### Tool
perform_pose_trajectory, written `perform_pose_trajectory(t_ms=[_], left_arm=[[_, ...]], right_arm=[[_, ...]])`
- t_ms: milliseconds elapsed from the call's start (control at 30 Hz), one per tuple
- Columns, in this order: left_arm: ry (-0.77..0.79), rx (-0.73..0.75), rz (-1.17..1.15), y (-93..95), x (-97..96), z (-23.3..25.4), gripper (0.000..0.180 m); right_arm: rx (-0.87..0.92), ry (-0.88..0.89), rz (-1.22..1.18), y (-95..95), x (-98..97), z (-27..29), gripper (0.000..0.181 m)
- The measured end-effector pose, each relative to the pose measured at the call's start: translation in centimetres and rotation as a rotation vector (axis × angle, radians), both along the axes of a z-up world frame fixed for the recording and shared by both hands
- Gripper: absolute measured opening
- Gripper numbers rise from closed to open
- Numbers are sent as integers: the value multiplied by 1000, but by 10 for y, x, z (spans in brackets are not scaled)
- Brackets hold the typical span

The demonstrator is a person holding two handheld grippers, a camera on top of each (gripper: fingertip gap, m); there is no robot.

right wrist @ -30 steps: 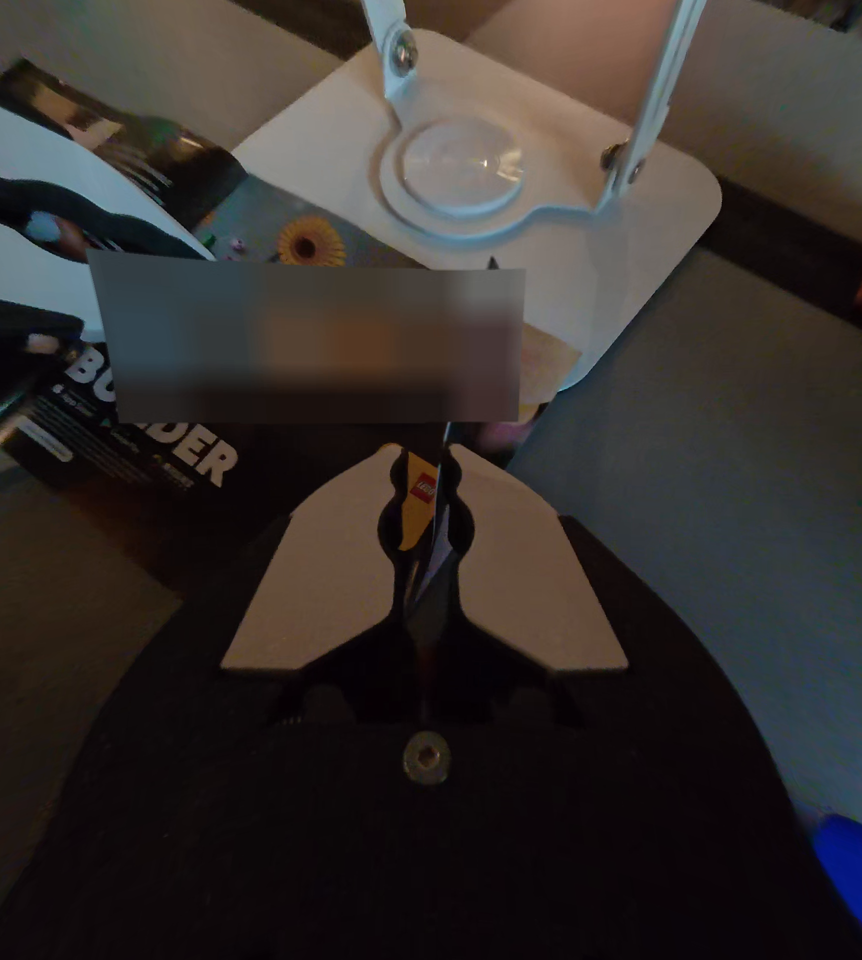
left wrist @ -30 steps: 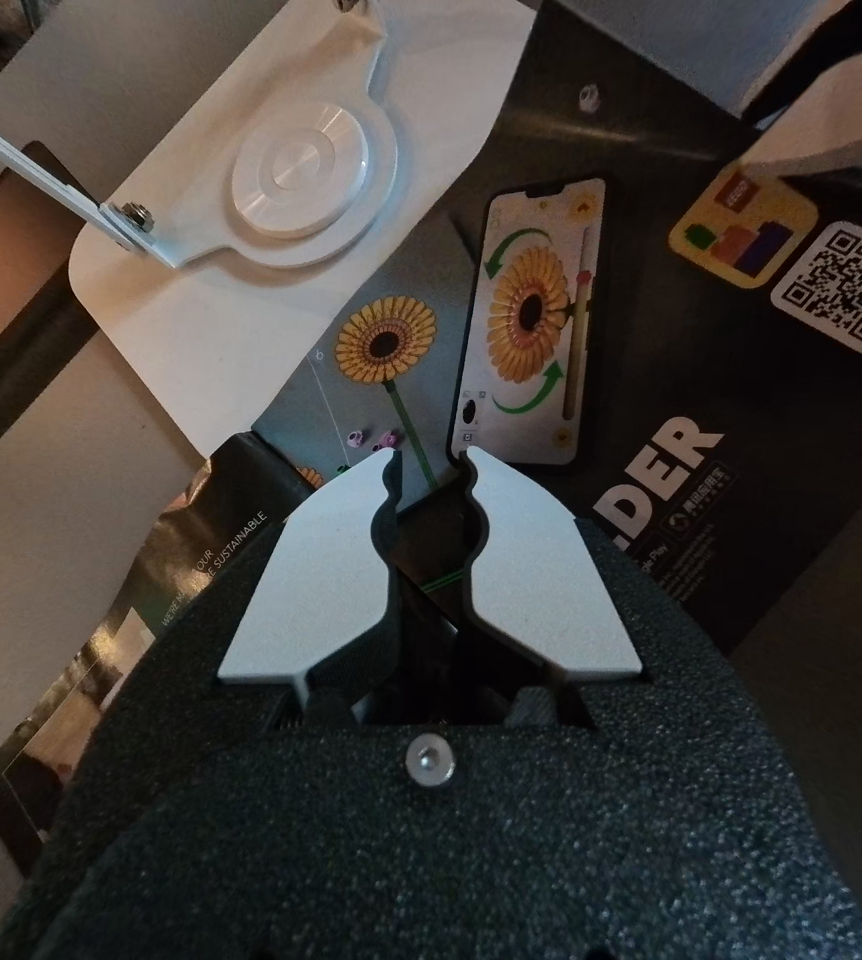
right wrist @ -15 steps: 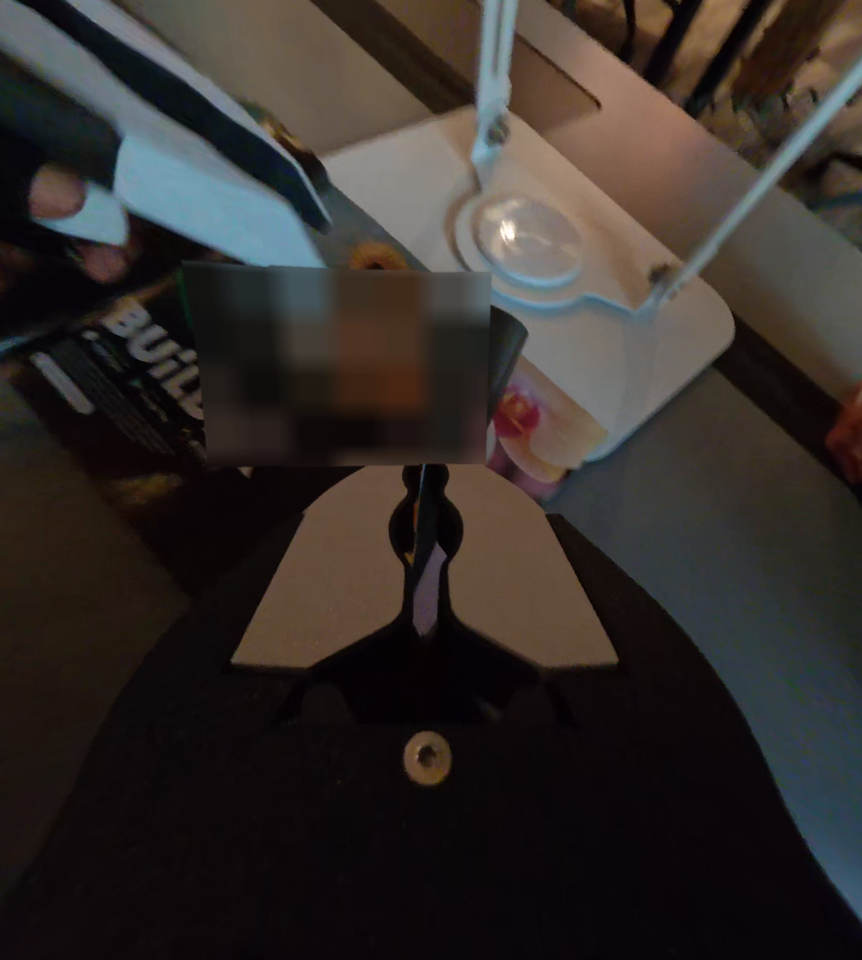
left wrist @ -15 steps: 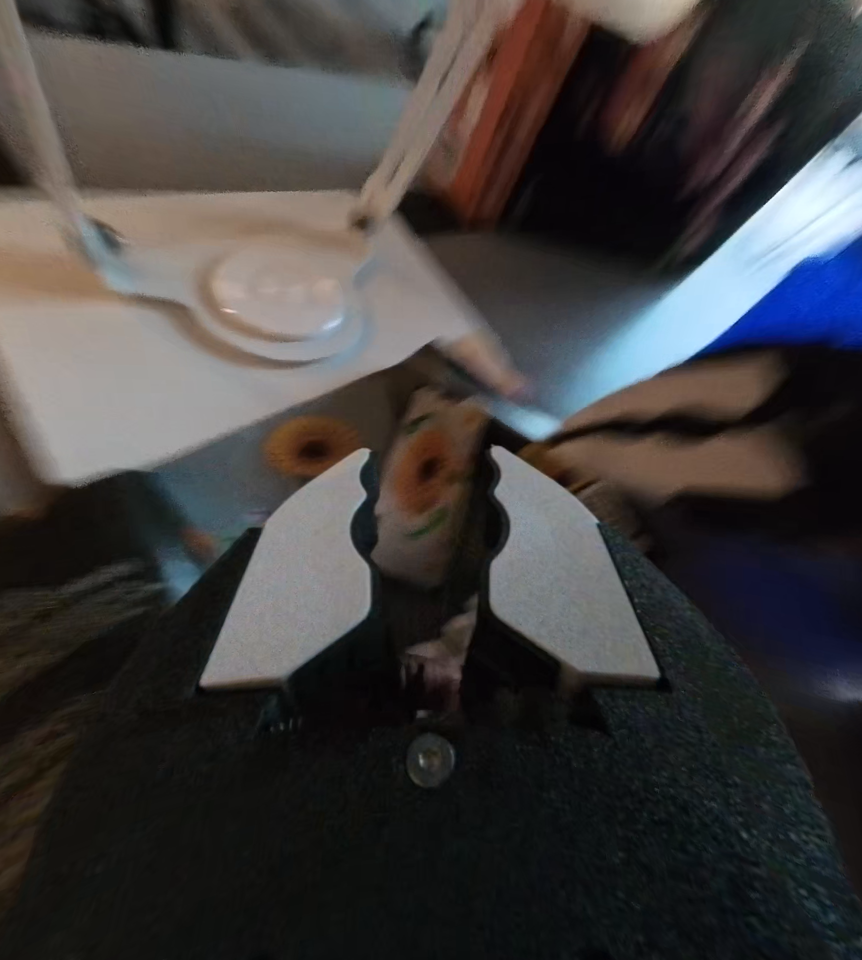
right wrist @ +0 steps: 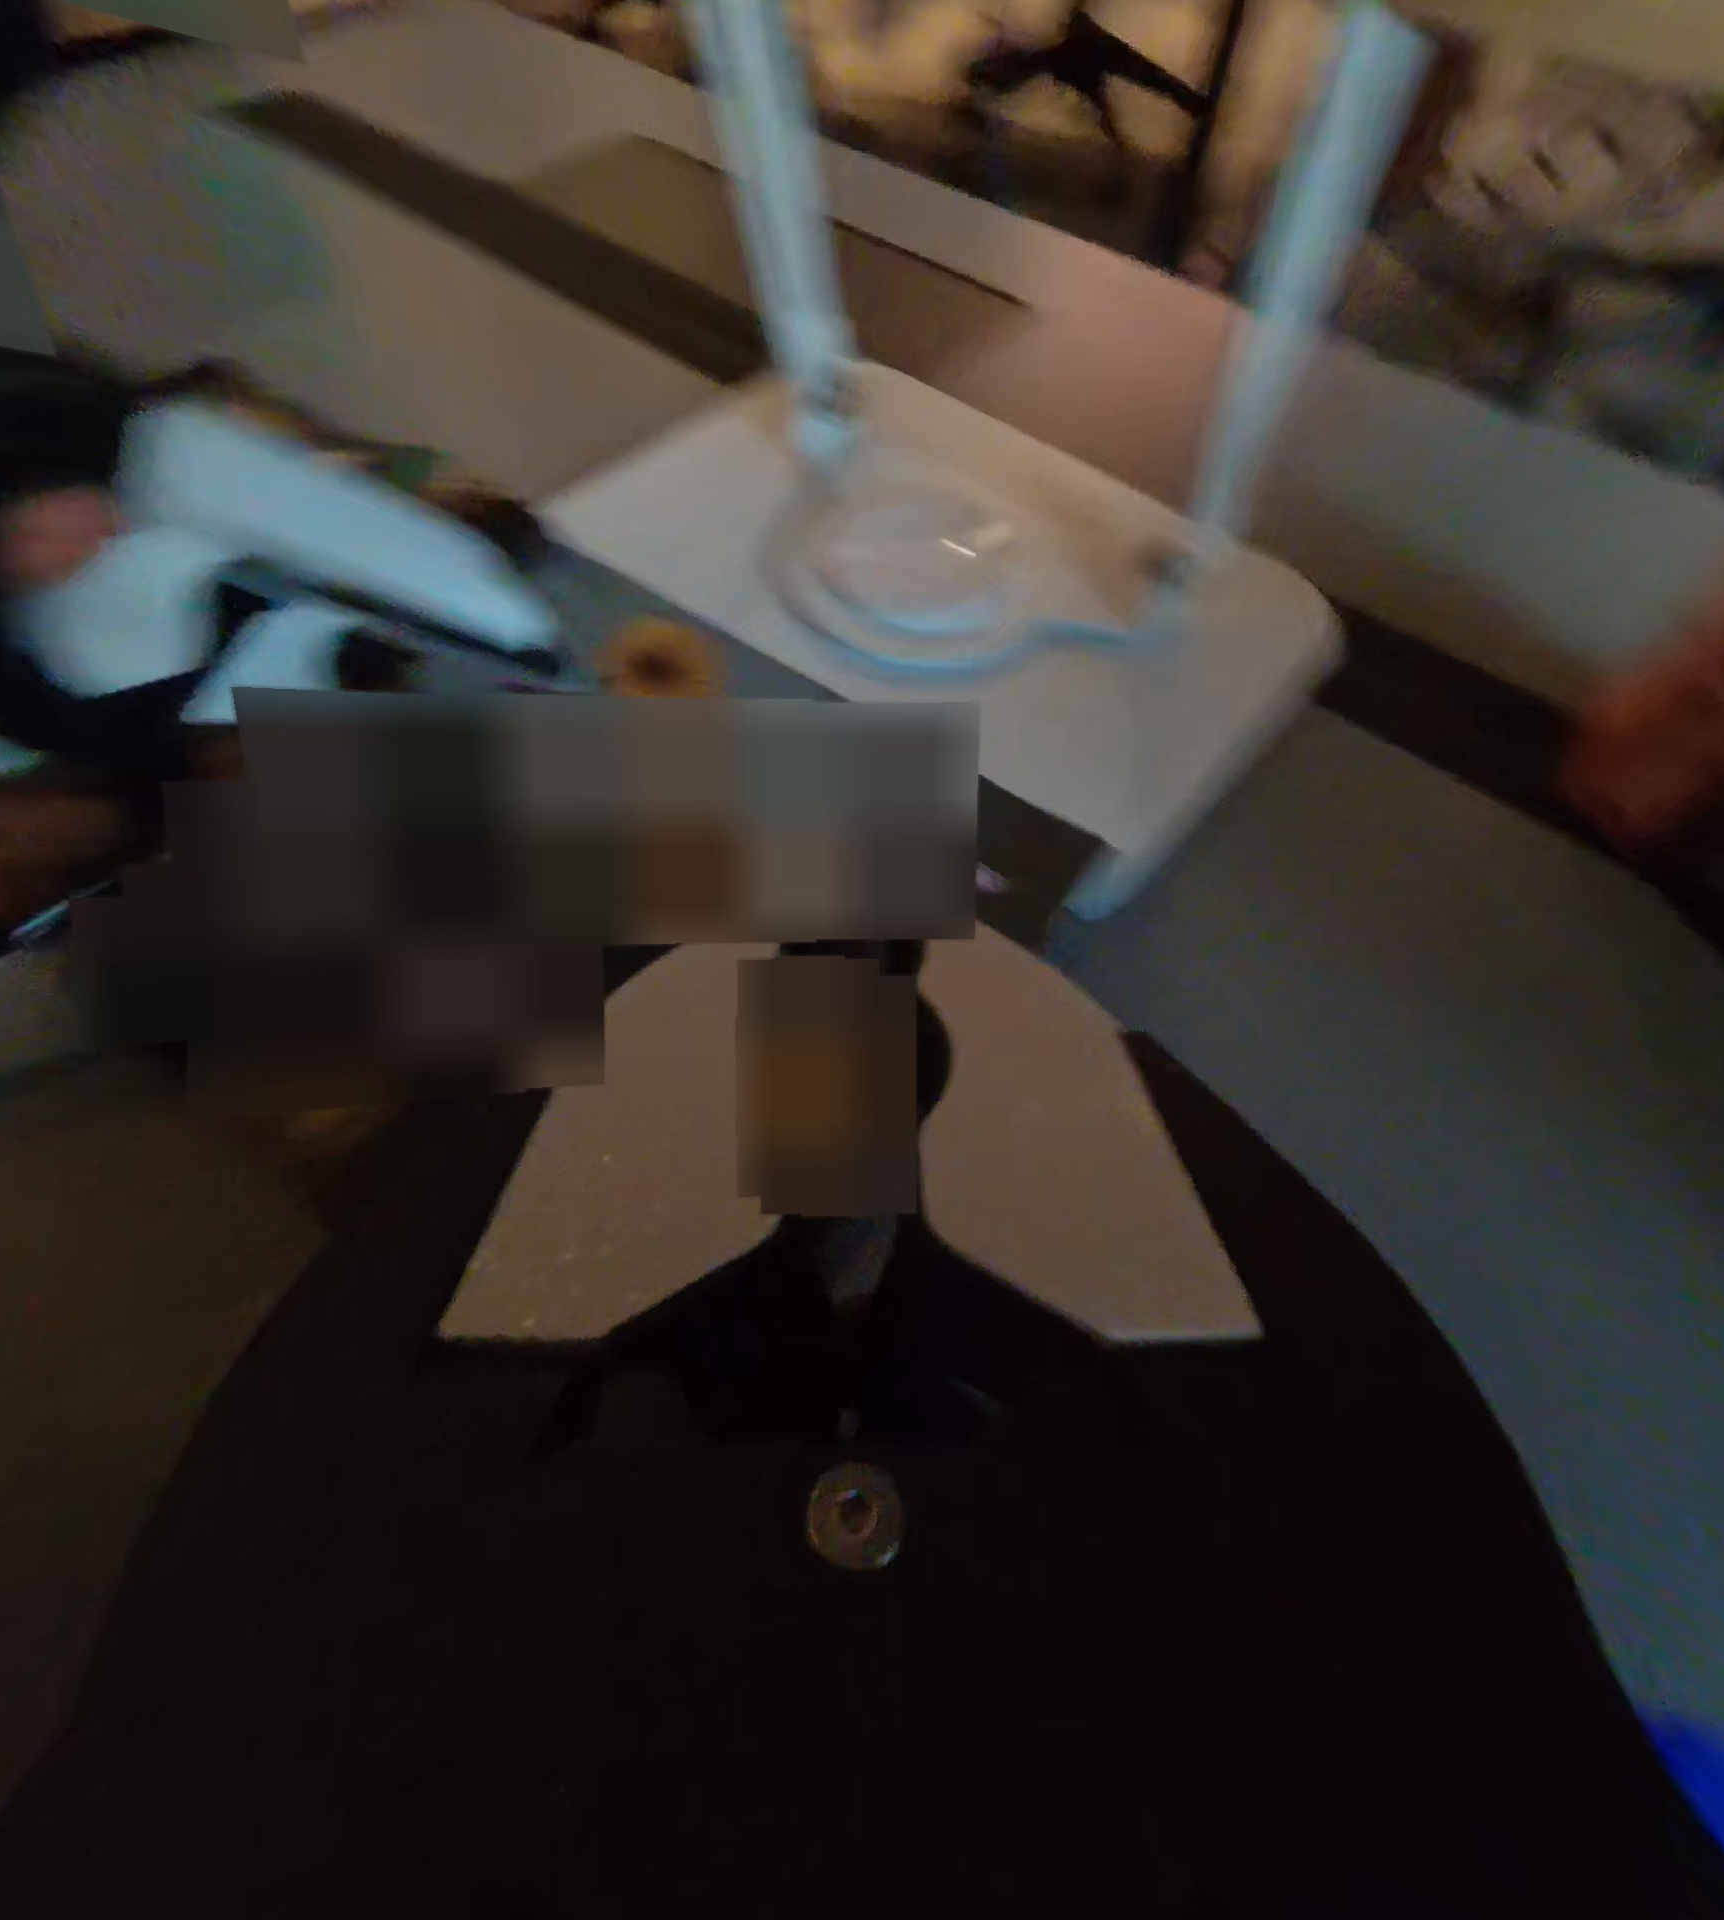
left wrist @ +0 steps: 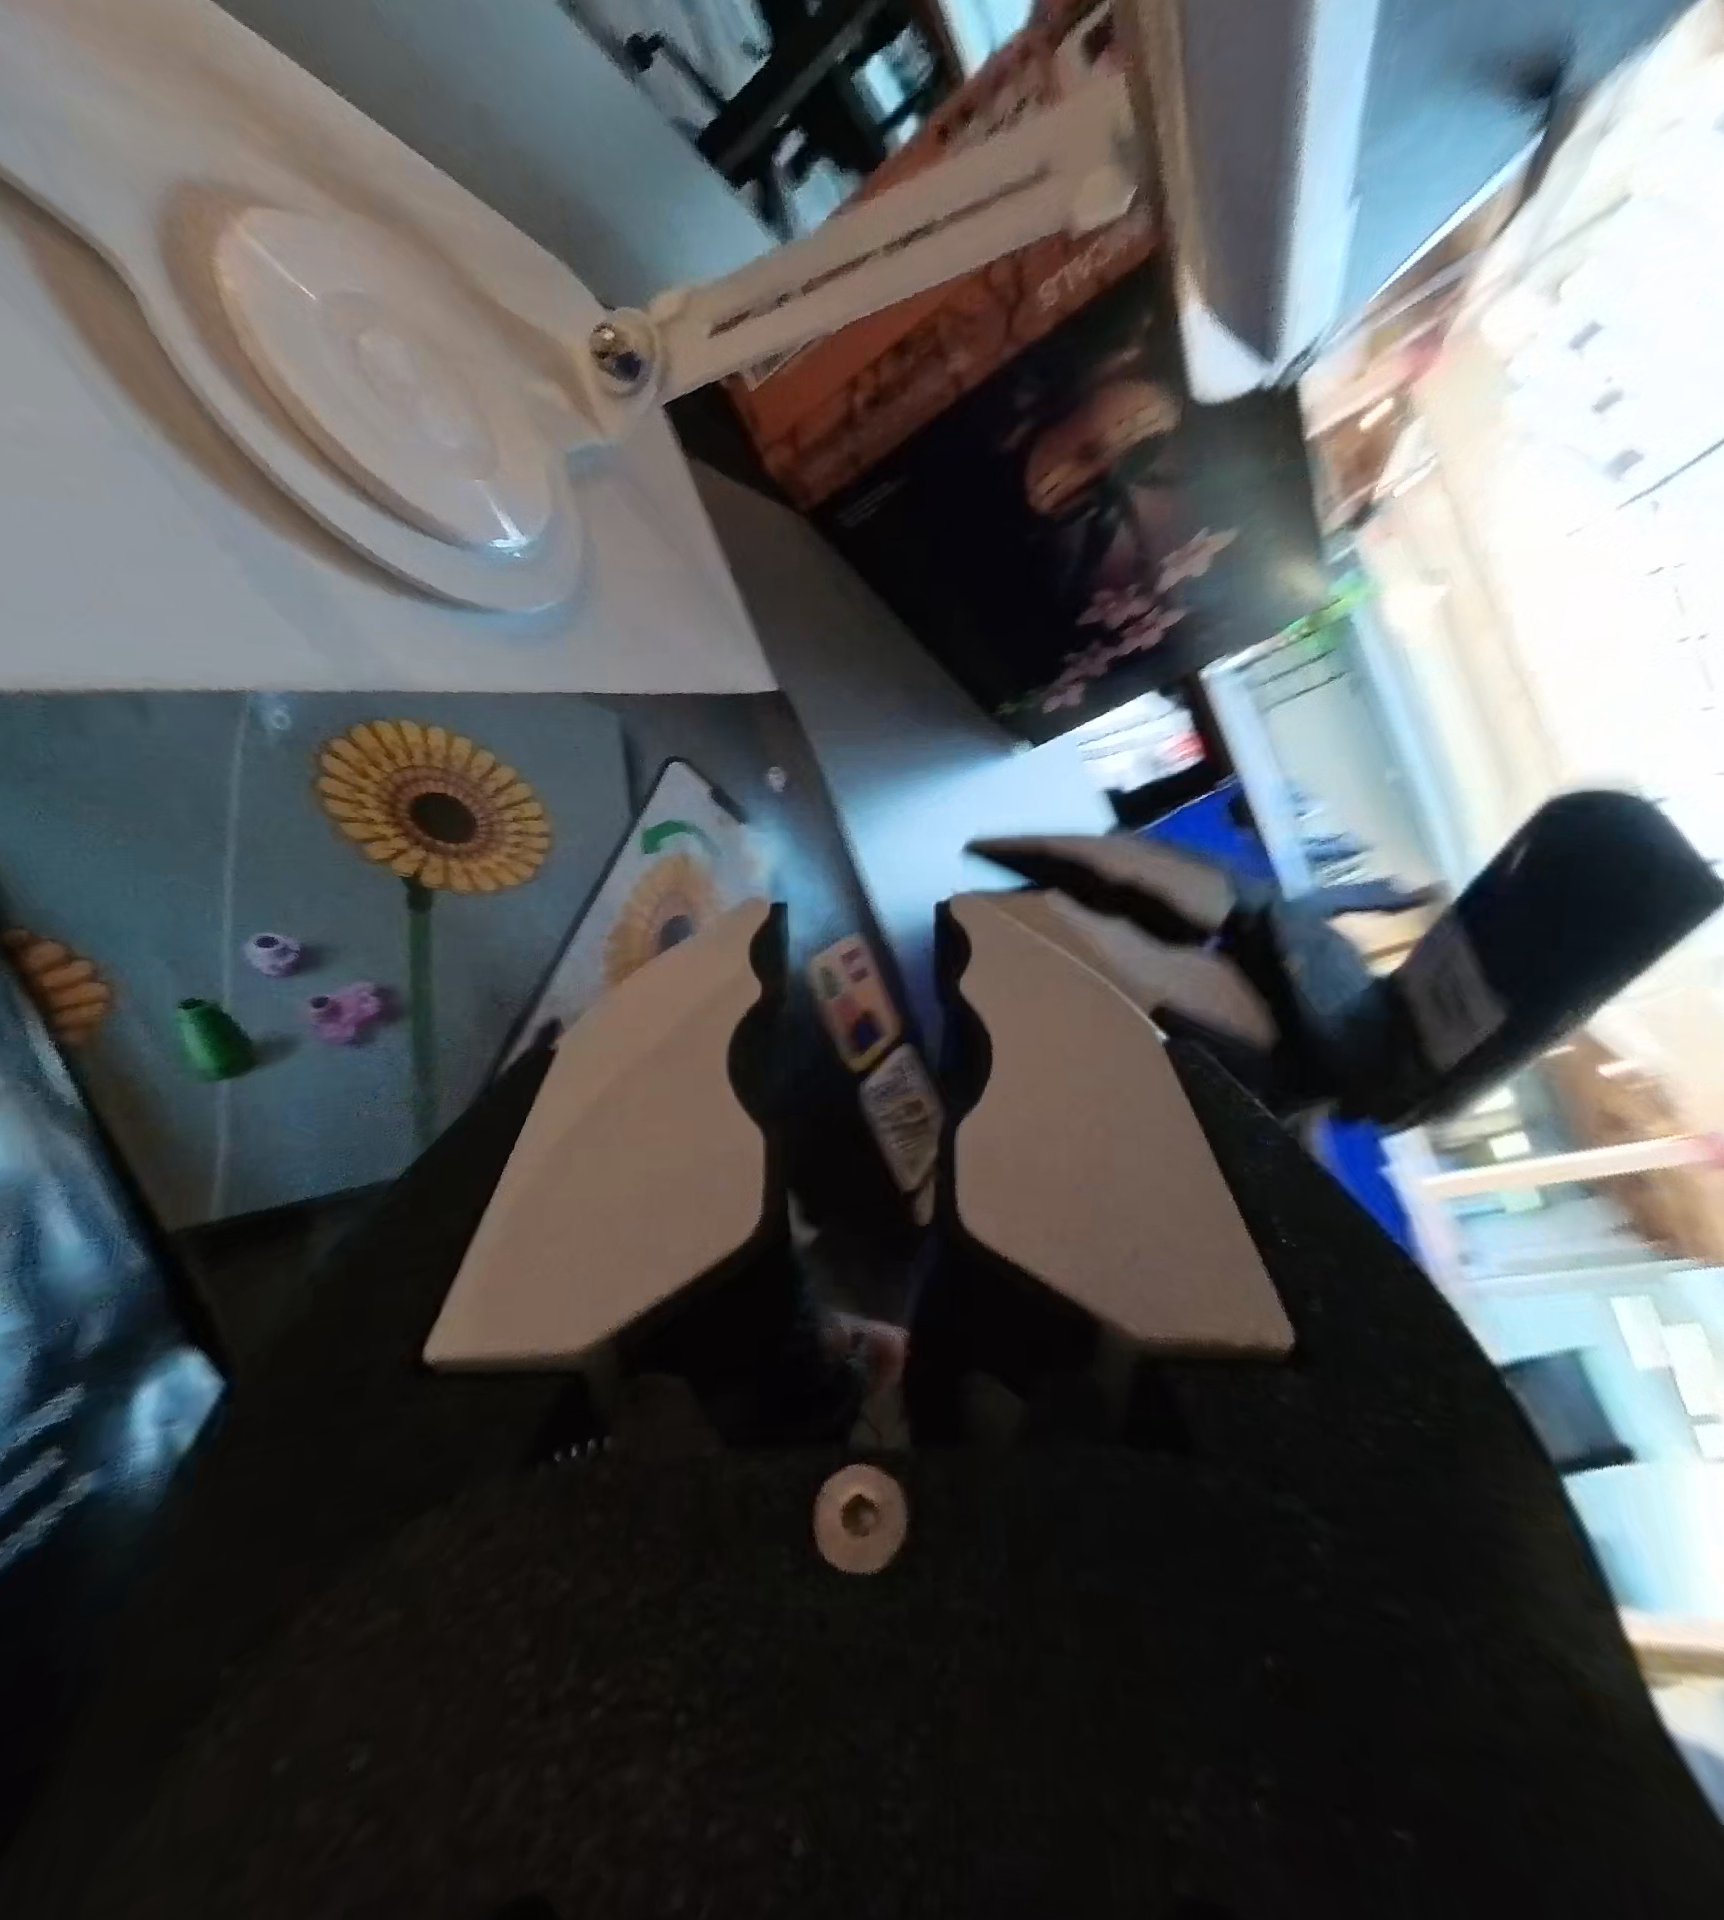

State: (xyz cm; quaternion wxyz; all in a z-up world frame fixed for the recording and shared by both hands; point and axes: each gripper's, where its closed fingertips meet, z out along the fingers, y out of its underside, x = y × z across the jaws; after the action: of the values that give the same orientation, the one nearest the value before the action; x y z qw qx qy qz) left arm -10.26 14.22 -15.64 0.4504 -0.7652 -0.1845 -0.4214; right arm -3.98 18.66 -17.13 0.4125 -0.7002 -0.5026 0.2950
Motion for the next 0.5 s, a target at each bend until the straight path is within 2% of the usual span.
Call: perform_pose_trajectory(t_ms=[100, 200, 267, 333, 500], left_arm=[[145, -38, -22, -1, 1, -11, 26], [264, -62, -46, -2, 4, -18, 25], [303, -77, -58, -3, 5, -22, 25], [299, -86, -72, -3, 8, -25, 24], [324, -96, -82, -4, 8, -29, 23]], right_arm=[[-136, -39, -78, 10, 9, -14, 58], [-131, -131, -126, 14, 13, -28, 72], [-131, -148, -102, 10, 10, -32, 68], [-136, -126, -74, 4, 5, -30, 56], [-140, -164, -56, 1, 3, -37, 54]])
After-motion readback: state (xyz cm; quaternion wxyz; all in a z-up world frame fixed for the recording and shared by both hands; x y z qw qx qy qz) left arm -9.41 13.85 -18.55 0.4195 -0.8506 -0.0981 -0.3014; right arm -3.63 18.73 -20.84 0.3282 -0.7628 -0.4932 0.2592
